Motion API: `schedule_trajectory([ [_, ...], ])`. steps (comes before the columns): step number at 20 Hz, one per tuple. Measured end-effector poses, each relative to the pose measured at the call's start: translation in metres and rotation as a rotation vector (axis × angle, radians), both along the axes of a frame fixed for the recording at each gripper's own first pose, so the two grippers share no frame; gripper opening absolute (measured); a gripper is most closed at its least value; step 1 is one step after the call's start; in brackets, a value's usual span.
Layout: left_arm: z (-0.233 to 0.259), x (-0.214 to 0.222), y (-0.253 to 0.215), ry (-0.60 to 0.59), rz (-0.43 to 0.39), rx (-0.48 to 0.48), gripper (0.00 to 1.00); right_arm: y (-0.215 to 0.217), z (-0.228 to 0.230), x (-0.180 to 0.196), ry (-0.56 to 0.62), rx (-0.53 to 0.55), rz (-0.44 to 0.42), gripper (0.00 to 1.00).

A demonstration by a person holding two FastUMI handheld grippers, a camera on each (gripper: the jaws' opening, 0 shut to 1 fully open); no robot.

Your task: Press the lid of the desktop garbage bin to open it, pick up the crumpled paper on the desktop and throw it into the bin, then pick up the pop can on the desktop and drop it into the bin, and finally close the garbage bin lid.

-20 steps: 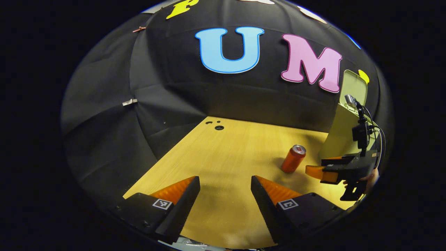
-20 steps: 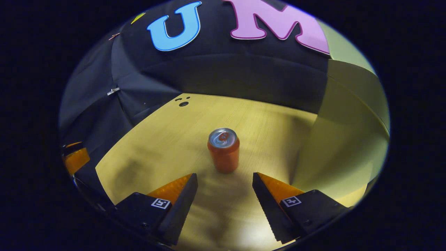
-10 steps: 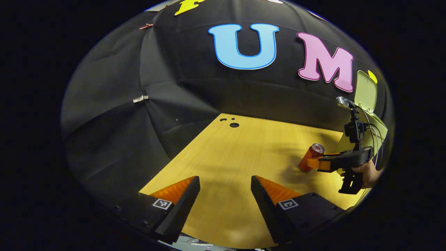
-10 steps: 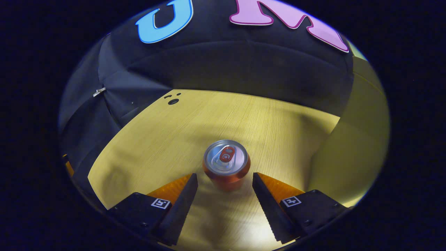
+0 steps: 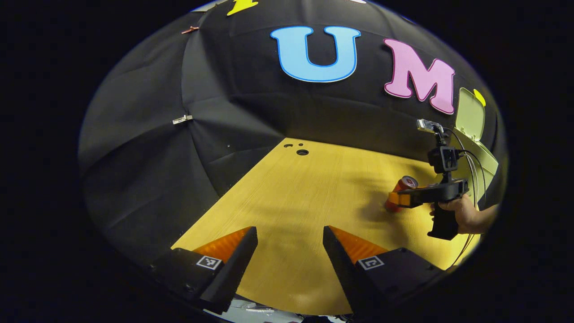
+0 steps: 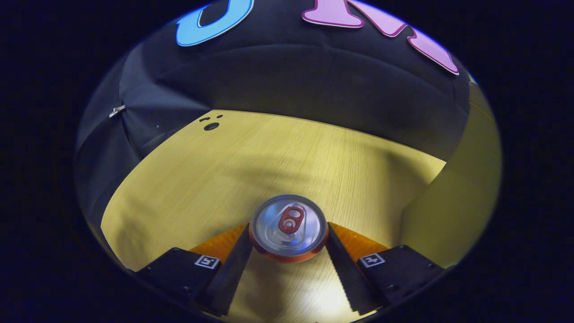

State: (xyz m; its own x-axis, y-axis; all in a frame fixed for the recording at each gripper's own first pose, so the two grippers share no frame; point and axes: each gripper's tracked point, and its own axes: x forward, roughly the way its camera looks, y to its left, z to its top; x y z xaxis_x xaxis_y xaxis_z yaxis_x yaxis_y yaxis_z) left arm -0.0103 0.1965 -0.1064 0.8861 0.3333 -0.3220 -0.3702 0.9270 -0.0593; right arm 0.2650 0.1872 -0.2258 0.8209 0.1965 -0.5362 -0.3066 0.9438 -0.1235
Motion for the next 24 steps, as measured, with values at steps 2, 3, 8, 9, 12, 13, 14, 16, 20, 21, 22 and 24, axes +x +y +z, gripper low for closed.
schedule_trajectory([
  [2, 0.002, -0.002, -0.003, -0.010, -0.009, -0.001, 0.95, 0.001, 0.002, -0.004, 0.006, -0.003, 0.014, 0.84],
  [3, 0.003, -0.004, -0.005, -0.013, -0.015, 0.001, 0.94, 0.000, 0.004, -0.004, 0.001, -0.010, 0.020, 0.83],
  [8, 0.002, -0.010, -0.012, -0.029, -0.046, 0.005, 0.94, 0.001, 0.036, -0.026, -0.041, -0.004, 0.058, 0.83],
  [9, 0.000, -0.011, -0.013, -0.033, -0.050, 0.002, 0.94, 0.001, 0.046, -0.031, -0.053, 0.001, 0.064, 0.83],
  [12, -0.005, -0.015, -0.017, -0.047, -0.067, -0.023, 0.95, 0.004, 0.079, -0.049, -0.095, 0.026, 0.092, 0.83],
  [13, -0.006, -0.016, -0.019, -0.055, -0.078, -0.027, 0.94, 0.003, 0.091, -0.054, -0.114, 0.027, 0.103, 0.83],
  [14, -0.006, -0.017, -0.021, -0.060, -0.096, -0.017, 0.94, 0.004, 0.103, -0.060, -0.135, 0.027, 0.113, 0.83],
  [16, -0.006, -0.018, -0.018, -0.059, -0.135, 0.031, 0.95, 0.002, 0.129, -0.074, -0.179, 0.020, 0.127, 0.83],
  [20, 0.002, -0.013, -0.011, -0.074, -0.207, 0.117, 0.94, 0.000, 0.181, -0.099, -0.257, 0.027, 0.127, 0.83],
  [21, 0.004, -0.012, -0.010, -0.080, -0.223, 0.131, 0.94, -0.003, 0.195, -0.106, -0.271, 0.044, 0.120, 0.83],
  [22, 0.006, -0.010, -0.009, -0.086, -0.235, 0.150, 0.94, -0.007, 0.208, -0.111, -0.283, 0.062, 0.110, 0.83],
  [24, 0.012, -0.006, -0.009, -0.097, -0.261, 0.188, 0.94, -0.018, 0.234, -0.118, -0.312, 0.088, 0.080, 0.83],
])
